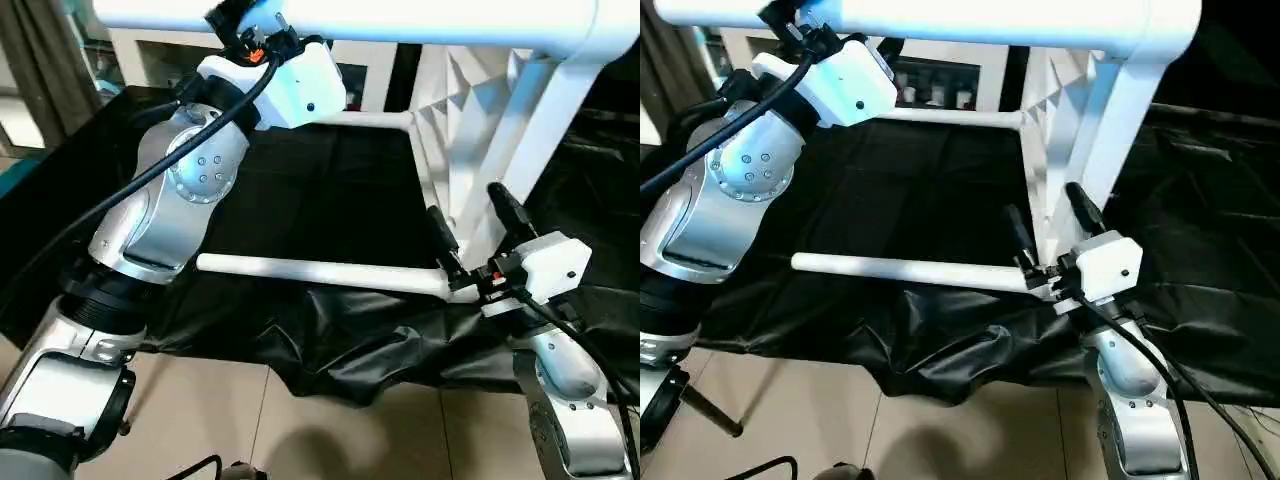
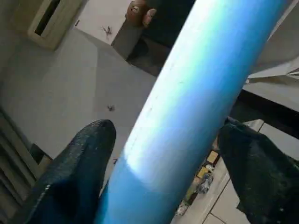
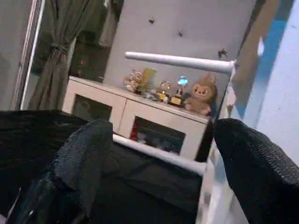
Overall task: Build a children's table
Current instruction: Flip table
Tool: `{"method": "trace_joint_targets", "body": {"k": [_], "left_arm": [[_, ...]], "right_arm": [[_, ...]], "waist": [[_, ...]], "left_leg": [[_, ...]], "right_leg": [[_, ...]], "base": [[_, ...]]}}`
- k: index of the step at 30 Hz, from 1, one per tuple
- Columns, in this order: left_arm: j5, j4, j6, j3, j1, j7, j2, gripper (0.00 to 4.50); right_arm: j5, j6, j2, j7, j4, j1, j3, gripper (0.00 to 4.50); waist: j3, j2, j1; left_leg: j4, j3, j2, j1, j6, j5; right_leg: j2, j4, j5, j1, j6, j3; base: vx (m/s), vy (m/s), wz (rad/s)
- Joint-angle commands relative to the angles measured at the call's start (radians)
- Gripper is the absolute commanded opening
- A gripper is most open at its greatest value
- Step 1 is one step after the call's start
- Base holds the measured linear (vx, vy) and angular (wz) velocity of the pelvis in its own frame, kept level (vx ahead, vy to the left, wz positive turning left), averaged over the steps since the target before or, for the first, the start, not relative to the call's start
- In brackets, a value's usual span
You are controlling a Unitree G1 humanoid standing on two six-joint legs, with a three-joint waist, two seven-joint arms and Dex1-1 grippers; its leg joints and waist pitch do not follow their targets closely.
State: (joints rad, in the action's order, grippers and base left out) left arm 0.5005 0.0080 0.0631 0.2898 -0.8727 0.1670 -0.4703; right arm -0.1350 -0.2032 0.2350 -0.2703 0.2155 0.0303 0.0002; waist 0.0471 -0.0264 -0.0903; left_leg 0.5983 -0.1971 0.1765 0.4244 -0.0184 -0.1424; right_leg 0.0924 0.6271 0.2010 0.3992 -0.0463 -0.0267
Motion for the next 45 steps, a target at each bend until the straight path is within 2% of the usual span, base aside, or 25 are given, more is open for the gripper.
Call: {"method": "trace_joint_targets", "body": {"k": [1, 8, 9, 11, 12, 16, 18, 21, 22, 23, 24, 26, 28, 30, 31, 32, 35, 36, 37, 38, 40, 41, 42, 45], "left_arm": [[-0.023, 0.006, 0.022, -0.012, -0.014, 0.040, 0.008, 3.58], [-0.090, -0.021, 0.124, -0.036, -0.010, 0.140, 0.032, 3.05], [-0.092, -0.022, 0.130, -0.037, -0.010, 0.144, 0.033, 2.94], [-0.098, -0.023, 0.173, -0.046, -0.010, 0.175, 0.039, 2.86], [-0.098, -0.023, 0.199, -0.052, -0.012, 0.184, 0.040, 2.82], [-0.120, -0.030, 0.254, -0.074, -0.011, 0.202, 0.052, 2.75], [-0.171, -0.044, 0.342, -0.120, -0.008, 0.204, 0.091, 2.68], [-0.197, -0.045, 0.390, -0.153, -0.010, 0.192, 0.116, 2.68], [-0.218, -0.039, 0.443, -0.197, -0.027, 0.178, 0.147, 2.67], [-0.219, -0.039, 0.445, -0.198, -0.028, 0.177, 0.148, 2.67], [-0.250, -0.024, 0.501, -0.250, -0.054, 0.162, 0.180, 2.67], [-0.270, -0.015, 0.535, -0.284, -0.069, 0.149, 0.200, 2.67], [-0.281, 0.006, 0.559, -0.311, -0.088, 0.144, 0.210, 2.68], [-0.284, 0.014, 0.570, -0.324, -0.095, 0.142, 0.215, 2.68], [-0.295, 0.040, 0.570, -0.351, -0.111, 0.126, 0.218, 2.68], [-0.295, 0.047, 0.571, -0.363, -0.117, 0.121, 0.222, 2.68], [-0.295, 0.058, 0.571, -0.398, -0.131, 0.110, 0.235, 2.67], [-0.295, 0.058, 0.571, -0.398, -0.131, 0.110, 0.235, 2.67], [-0.293, 0.056, 0.566, -0.403, -0.130, 0.107, 0.236, 2.67], [-0.292, 0.051, 0.565, -0.406, -0.125, 0.104, 0.237, 2.67], [-0.296, 0.046, 0.568, -0.410, -0.119, 0.097, 0.238, 2.67], [-0.304, 0.035, 0.570, -0.414, -0.107, 0.088, 0.240, 2.67], [-0.304, 0.034, 0.570, -0.414, -0.106, 0.088, 0.240, 2.67], [-0.311, 0.010, 0.582, -0.418, -0.084, 0.082, 0.247, 2.67]], "right_arm": [[-0.008, 0.000, 0.000, -0.010, 0.016, -0.010, 0.001, 3.89], [-0.018, 0.026, 0.009, -0.054, 0.001, -0.031, 0.031, 3.89], [-0.019, 0.028, 0.010, -0.056, 0.000, -0.031, 0.032, 3.89], [-0.015, 0.032, 0.016, -0.066, -0.016, -0.032, 0.037, 3.89], [-0.017, 0.040, 0.021, -0.074, -0.028, -0.031, 0.038, 3.89], [-0.018, 0.045, 0.028, -0.092, -0.044, -0.026, 0.036, 3.89], [-0.017, 0.042, 0.039, -0.102, -0.061, -0.017, 0.030, 3.89], [-0.018, 0.042, 0.040, -0.104, -0.068, -0.013, 0.028, 3.89], [-0.034, 0.051, 0.043, -0.113, -0.080, -0.004, 0.021, 3.89], [-0.035, 0.052, 0.043, -0.113, -0.080, -0.004, 0.021, 3.89], [-0.052, 0.067, 0.055, -0.135, -0.095, 0.004, 0.018, 3.89], [-0.060, 0.077, 0.061, -0.150, -0.104, 0.006, 0.018, 3.89], [-0.068, 0.084, 0.064, -0.164, -0.118, 0.003, 0.018, 3.89], [-0.074, 0.088, 0.064, -0.168, -0.125, 0.002, 0.018, 3.89], [-0.097, 0.125, 0.057, -0.169, -0.137, -0.004, 0.014, 3.89], [-0.107, 0.144, 0.054, -0.169, -0.140, -0.006, 0.012, 3.89], [-0.125, 0.224, 0.042, -0.138, -0.149, -0.004, 0.000, 3.89], [-0.125, 0.224, 0.042, -0.138, -0.149, -0.004, 0.000, 3.89], [-0.129, 0.254, 0.030, -0.113, -0.161, 0.000, -0.012, 4.05], [-0.163, 0.276, 0.013, -0.099, -0.160, 0.003, -0.028, 4.15], [-0.199, 0.301, -0.007, -0.081, -0.161, 0.010, -0.048, 4.27], [-0.242, 0.342, -0.040, -0.034, -0.174, 0.033, -0.081, 4.27], [-0.244, 0.345, -0.042, -0.030, -0.176, 0.036, -0.083, 4.46], [-0.306, 0.403, -0.098, 0.016, -0.236, 0.122, -0.127, 4.50]], "waist": [[-0.056, 0.008, 0.000], [-0.049, 0.008, 0.001], [-0.050, 0.007, 0.003], [-0.050, 0.007, 0.003], [-0.048, 0.005, 0.002], [-0.048, 0.005, 0.005], [-0.047, 0.004, 0.005], [-0.046, 0.001, 0.004], [-0.045, 0.000, 0.003], [-0.047, 0.000, 0.002], [-0.046, 0.000, 0.001], [-0.044, -0.002, 0.000], [-0.044, 0.001, -0.003], [-0.044, 0.006, -0.003], [-0.046, 0.011, -0.002], [-0.046, 0.011, -0.003], [-0.048, 0.015, 0.002], [-0.049, 0.015, 0.001], [-0.052, 0.019, 0.000], [-0.053, 0.021, 0.002], [-0.053, 0.020, 0.003], [-0.053, 0.018, 0.002], [-0.052, 0.016, 0.004], [-0.055, 0.016, 0.006]], "left_leg": [[-0.087, 0.039, 0.045, -0.049, -0.066, -0.473], [-0.089, 0.043, 0.044, -0.053, -0.076, -0.540], [-0.090, 0.045, 0.044, -0.050, -0.077, -0.540], [-0.090, 0.045, 0.044, -0.051, -0.076, -0.540], [-0.086, 0.044, 0.043, -0.056, -0.077, -0.558], [-0.089, 0.048, 0.042, -0.053, -0.075, -0.567], [-0.089, 0.048, 0.042, -0.053, -0.072, -0.564], [-0.083, 0.045, 0.039, -0.056, -0.062, -0.562], [-0.082, 0.045, 0.038, -0.055, -0.054, -0.553], [-0.081, 0.044, 0.037, -0.054, -0.048, -0.535], [-0.080, 0.043, 0.036, -0.053, -0.042, -0.524], [-0.075, 0.040, 0.032, -0.053, -0.028, -0.506], [-0.073, 0.039, 0.030, -0.047, -0.013, -0.472], [-0.075, 0.041, 0.031, -0.044, -0.010, -0.462], [-0.076, 0.041, 0.031, -0.045, -0.010, -0.466], [-0.074, 0.040, 0.029, -0.048, -0.011, -0.480], [-0.083, 0.044, 0.033, -0.044, -0.017, -0.493], [-0.086, 0.045, 0.034, -0.042, -0.017, -0.491], [-0.088, 0.047, 0.037, -0.043, -0.020, -0.484], [-0.092, 0.048, 0.040, -0.041, -0.025, -0.477], [-0.095, 0.047, 0.040, -0.044, -0.032, -0.497], [-0.094, 0.045, 0.039, -0.047, -0.032, -0.506], [-0.095, 0.045, 0.038, -0.046, -0.032, -0.500], [-0.094, 0.044, 0.037, -0.043, -0.031, -0.471]], "right_leg": [[0.040, -0.094, 0.304, -0.006, 0.126, 0.023], [0.044, -0.105, 0.398, 0.001, 0.114, 0.024], [0.044, -0.105, 0.410, -0.001, 0.109, 0.023], [0.045, -0.107, 0.423, 0.000, 0.105, 0.023], [0.047, -0.112, 0.450, 0.007, 0.103, 0.024], [0.048, -0.114, 0.483, 0.004, 0.096, 0.021], [0.049, -0.115, 0.489, 0.005, 0.097, 0.020], [0.050, -0.121, 0.518, 0.009, 0.094, 0.020], [0.051, -0.124, 0.539, 0.009, 0.088, 0.019], [0.053, -0.123, 0.537, 0.006, 0.090, 0.019], [0.051, -0.124, 0.541, 0.007, 0.088, 0.018], [0.052, -0.127, 0.554, 0.007, 0.091, 0.016], [0.059, -0.129, 0.576, 0.003, 0.087, 0.015], [0.057, -0.129, 0.573, 0.002, 0.092, 0.012], [0.055, -0.130, 0.562, 0.003, 0.094, 0.011], [0.054, -0.131, 0.560, 0.005, 0.098, 0.007], [0.053, -0.128, 0.530, -0.002, 0.103, 0.000], [0.054, -0.126, 0.518, -0.005, 0.103, 0.001], [0.055, -0.124, 0.500, -0.007, 0.105, 0.001], [0.053, -0.120, 0.457, -0.008, 0.112, 0.002], [0.050, -0.119, 0.417, -0.006, 0.121, 0.002], [0.051, -0.119, 0.405, -0.004, 0.126, 0.004], [0.053, -0.117, 0.397, -0.005, 0.131, 0.004], [0.057, -0.112, 0.375, -0.009, 0.135, 0.005]], "base": [[0.000, 0.000, 0.00], [0.000, 0.000, 0.00], [0.000, 0.000, 0.00], [0.000, 0.000, 0.00], [0.000, 0.000, 0.00], [0.000, 0.000, 0.00], [0.000, 0.000, 0.00], [0.000, 0.000, 0.00], [0.000, 0.000, 0.00], [0.000, 0.000, 0.00], [0.000, 0.000, 0.00], [0.000, 0.000, 0.00], [0.000, 0.000, 0.00], [0.000, 0.000, 0.00], [0.000, 0.000, 0.00], [0.000, 0.000, 0.00], [0.000, 0.000, 0.00], [0.000, 0.000, 0.00], [0.000, 0.000, 0.00], [0.000, 0.000, 0.00], [0.000, 0.000, 0.00], [0.000, 0.000, 0.00], [0.000, 0.000, 0.00], [0.000, 0.000, 0.00]]}}
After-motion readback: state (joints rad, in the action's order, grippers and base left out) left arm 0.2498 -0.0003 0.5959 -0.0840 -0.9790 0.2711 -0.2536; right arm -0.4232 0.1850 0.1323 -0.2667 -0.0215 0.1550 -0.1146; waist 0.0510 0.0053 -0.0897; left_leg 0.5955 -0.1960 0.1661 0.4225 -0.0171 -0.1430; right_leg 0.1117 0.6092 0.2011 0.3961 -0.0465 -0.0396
